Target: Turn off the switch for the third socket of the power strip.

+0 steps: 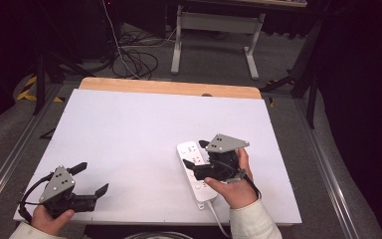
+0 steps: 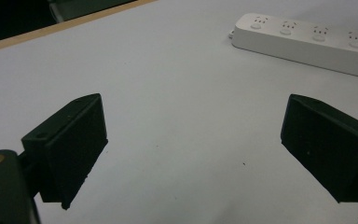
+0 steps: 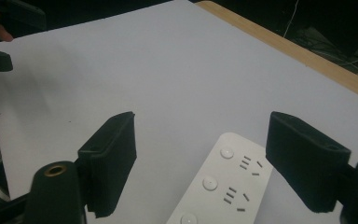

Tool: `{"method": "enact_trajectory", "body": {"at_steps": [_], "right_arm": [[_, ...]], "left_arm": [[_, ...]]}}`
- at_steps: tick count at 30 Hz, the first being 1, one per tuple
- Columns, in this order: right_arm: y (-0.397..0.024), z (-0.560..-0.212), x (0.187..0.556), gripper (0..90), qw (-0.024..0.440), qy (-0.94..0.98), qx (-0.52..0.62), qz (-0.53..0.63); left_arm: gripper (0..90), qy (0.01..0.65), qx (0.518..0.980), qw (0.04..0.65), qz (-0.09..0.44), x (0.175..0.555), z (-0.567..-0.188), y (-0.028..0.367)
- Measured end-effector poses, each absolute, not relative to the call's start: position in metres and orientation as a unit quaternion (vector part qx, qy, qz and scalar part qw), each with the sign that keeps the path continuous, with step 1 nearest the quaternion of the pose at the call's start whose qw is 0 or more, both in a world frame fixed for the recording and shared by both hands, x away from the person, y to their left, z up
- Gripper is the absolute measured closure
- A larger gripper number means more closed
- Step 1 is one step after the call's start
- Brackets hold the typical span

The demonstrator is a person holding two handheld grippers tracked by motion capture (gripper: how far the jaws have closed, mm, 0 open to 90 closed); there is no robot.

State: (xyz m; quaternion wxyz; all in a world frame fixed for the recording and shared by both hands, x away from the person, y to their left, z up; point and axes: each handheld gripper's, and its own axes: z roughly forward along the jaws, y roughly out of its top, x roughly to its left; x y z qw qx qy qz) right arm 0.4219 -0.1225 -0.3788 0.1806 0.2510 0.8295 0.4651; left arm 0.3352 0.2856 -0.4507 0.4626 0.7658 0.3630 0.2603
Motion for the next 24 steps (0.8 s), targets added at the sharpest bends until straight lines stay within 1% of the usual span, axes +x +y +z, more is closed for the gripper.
{"method": "enact_trajectory", "body": {"at_steps": [7, 9, 24], "right_arm": [[-0.145, -0.382, 0.416, 20.4, 0.185, 0.821, 0.261, 0.473], [-0.152, -0.387, 0.415, 19.7, 0.189, 0.820, 0.262, 0.472], [-0.199, -0.419, 0.403, 17.6, 0.177, 0.801, 0.268, 0.505]], "left_arm": [[7.6, 0.367, 0.770, 0.458, 0.248, 0.336, -0.451, 0.286], [7.6, 0.367, 0.770, 0.458, 0.249, 0.336, -0.451, 0.286], [7.6, 0.365, 0.768, 0.465, 0.248, 0.335, -0.449, 0.287]]}}
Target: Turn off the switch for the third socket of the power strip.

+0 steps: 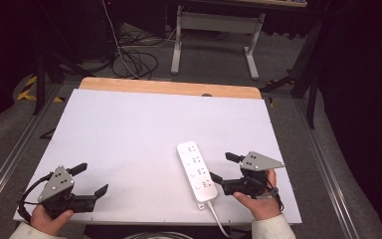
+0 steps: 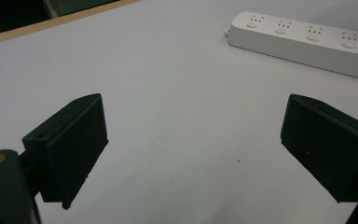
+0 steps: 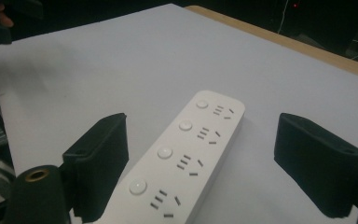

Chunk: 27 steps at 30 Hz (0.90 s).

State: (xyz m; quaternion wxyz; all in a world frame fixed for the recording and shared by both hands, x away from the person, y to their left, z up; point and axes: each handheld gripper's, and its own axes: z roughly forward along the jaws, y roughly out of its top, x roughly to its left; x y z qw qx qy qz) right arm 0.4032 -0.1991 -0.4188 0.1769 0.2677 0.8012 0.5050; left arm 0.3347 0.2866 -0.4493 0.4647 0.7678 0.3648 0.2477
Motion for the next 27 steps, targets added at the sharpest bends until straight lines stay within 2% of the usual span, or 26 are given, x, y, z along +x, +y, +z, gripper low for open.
{"method": "enact_trajectory", "body": {"at_steps": [14, 27], "right_arm": [[-0.240, -0.455, 0.399, 13.4, 0.167, 0.799, 0.299, 0.494], [-0.252, -0.481, 0.394, 11.5, 0.142, 0.809, 0.308, 0.480]], "left_arm": [[8.3, 0.362, 0.762, 0.481, 0.239, 0.336, -0.451, 0.292], [7.8, 0.361, 0.762, 0.474, 0.255, 0.337, -0.454, 0.292]]}}
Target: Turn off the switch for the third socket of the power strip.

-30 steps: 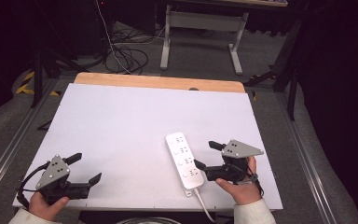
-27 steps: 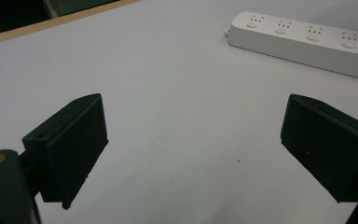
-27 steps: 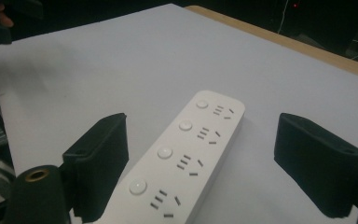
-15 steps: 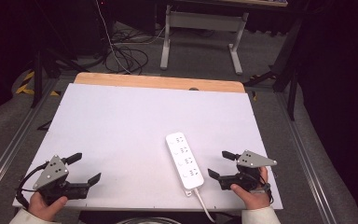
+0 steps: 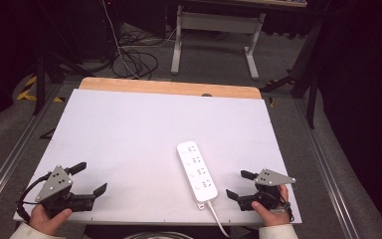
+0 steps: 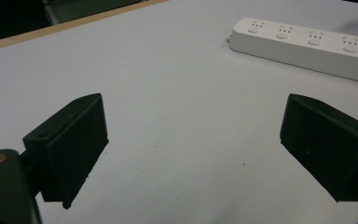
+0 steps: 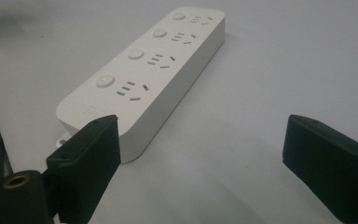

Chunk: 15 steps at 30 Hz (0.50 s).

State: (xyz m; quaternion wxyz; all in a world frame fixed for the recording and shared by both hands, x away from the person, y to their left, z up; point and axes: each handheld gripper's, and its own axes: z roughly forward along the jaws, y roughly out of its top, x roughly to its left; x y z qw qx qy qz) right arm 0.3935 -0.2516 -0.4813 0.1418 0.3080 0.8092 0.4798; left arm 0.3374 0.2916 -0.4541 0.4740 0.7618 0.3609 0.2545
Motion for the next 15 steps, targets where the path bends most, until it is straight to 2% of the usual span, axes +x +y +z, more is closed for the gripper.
{"method": "enact_trajectory", "body": {"at_steps": [4, 15], "right_arm": [[-0.2506, -0.4823, 0.3933, 11.5, 0.143, 0.812, 0.304, 0.478], [-0.2454, -0.4750, 0.3907, 12.9, 0.182, 0.814, 0.287, 0.471]], "left_arm": [[7.8, 0.362, 0.761, 0.473, 0.255, 0.3376, -0.4543, 0.2913], [6.6, 0.380, 0.754, 0.469, 0.256, 0.3401, -0.4566, 0.2897]]}}
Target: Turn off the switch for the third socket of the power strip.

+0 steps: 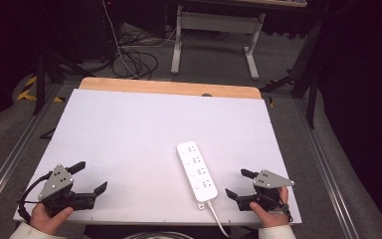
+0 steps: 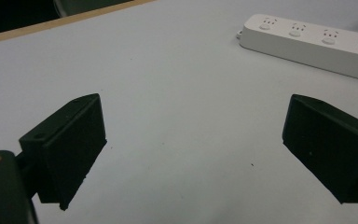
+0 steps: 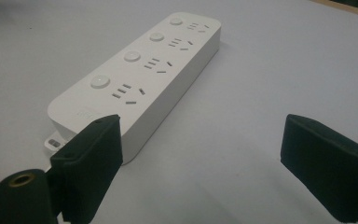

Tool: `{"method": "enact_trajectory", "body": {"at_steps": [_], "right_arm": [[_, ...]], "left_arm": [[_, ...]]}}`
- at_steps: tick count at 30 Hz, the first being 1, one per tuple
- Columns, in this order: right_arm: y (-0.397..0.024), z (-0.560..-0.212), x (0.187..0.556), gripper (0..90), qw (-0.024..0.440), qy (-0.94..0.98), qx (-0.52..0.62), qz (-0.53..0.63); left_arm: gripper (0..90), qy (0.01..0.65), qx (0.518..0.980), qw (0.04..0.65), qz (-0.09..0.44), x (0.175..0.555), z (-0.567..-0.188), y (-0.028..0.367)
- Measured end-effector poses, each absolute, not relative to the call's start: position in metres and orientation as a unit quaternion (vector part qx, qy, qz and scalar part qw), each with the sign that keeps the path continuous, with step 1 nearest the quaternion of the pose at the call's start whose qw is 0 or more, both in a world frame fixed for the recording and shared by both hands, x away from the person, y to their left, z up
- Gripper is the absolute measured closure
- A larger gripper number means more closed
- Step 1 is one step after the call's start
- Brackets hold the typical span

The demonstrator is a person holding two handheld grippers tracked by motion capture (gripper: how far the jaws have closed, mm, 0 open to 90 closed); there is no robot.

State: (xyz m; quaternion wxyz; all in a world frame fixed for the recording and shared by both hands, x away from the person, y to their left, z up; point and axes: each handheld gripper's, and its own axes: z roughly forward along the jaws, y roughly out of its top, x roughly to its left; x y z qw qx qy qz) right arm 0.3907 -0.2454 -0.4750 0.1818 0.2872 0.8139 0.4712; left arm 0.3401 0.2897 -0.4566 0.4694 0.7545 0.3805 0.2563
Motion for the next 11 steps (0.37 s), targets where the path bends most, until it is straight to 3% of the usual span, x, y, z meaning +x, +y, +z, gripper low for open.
{"method": "enact_trajectory", "body": {"at_steps": [11], "right_arm": [[-0.2465, -0.4782, 0.3927, 12.9, 0.174, 0.813, 0.298, 0.469]], "left_arm": [[6.6, 0.364, 0.767, 0.451, 0.276, 0.3394, -0.4586, 0.2849]]}}
